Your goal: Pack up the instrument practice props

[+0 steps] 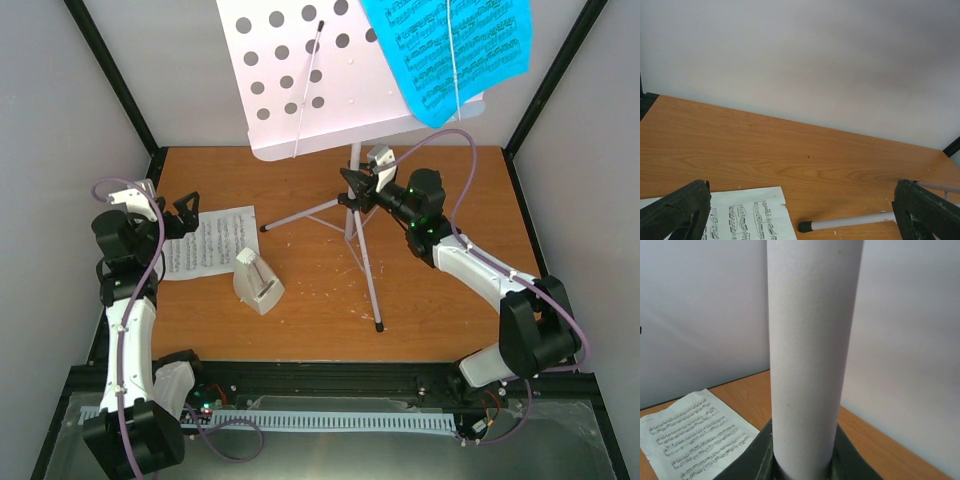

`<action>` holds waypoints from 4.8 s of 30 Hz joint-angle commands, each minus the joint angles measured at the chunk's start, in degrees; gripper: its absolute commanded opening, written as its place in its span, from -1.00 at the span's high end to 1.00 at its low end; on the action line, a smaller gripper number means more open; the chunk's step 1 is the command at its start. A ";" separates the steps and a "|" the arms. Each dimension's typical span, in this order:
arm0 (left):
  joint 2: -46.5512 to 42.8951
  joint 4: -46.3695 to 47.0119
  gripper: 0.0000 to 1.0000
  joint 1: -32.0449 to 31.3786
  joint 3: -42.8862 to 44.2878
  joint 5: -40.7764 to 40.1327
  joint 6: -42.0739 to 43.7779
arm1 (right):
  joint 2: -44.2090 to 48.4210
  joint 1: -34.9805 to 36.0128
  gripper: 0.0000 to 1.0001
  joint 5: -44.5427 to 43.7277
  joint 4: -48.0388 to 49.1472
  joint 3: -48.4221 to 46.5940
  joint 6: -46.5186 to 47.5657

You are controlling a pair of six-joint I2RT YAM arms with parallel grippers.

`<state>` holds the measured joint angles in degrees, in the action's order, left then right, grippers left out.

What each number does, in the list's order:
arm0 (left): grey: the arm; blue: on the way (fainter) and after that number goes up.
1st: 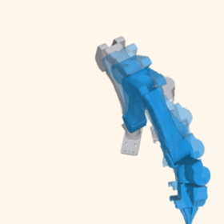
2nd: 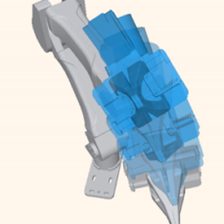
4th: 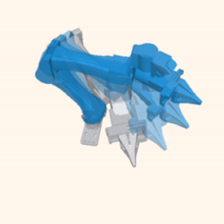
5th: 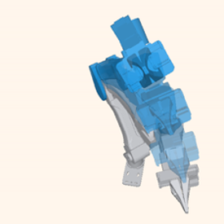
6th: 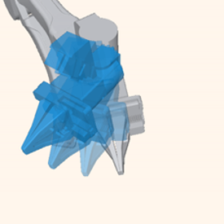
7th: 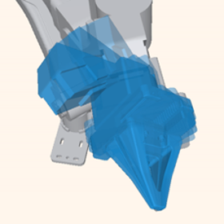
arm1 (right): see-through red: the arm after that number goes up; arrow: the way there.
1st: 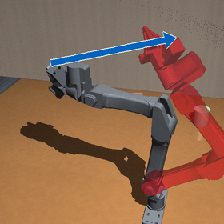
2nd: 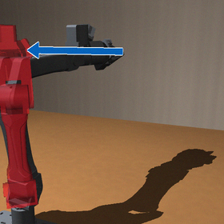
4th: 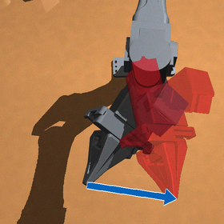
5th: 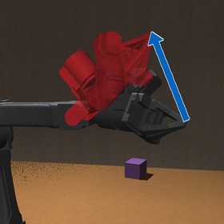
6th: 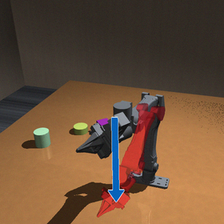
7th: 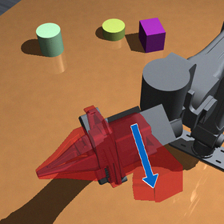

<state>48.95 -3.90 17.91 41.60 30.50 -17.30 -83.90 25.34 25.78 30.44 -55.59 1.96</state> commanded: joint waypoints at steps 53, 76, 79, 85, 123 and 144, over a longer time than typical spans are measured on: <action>-0.48 -0.19 -0.99 -0.68 -0.31 -1.35 2.89 | 12.84 12.98 -1.00 -44.03 -10.01 15.11 -6.46; 3.74 -0.23 -0.98 -0.67 -0.13 7.08 3.35 | 33.85 -51.10 -1.00 12.52 -26.05 -3.81 -41.99; 4.27 0.10 -0.97 -1.13 -0.17 9.29 3.40 | 35.06 -51.18 -1.00 15.51 -20.42 -5.87 -48.23; 5.62 -0.82 -0.96 -5.40 1.62 10.41 4.86 | 36.37 -51.21 -1.00 19.90 -11.19 -10.42 -55.49; 43.74 4.35 -0.53 -54.69 71.71 9.10 -13.65 | 19.04 -32.42 0.52 25.59 -34.37 -37.57 -34.83; 58.97 4.09 -0.02 -60.11 92.23 8.93 -16.62 | 19.64 -32.10 0.94 25.19 -35.42 -36.67 -32.04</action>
<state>106.87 -0.84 -41.28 130.32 39.09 -32.47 -64.86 -7.31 51.00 -4.58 -91.88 -30.83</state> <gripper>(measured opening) 0.533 0.029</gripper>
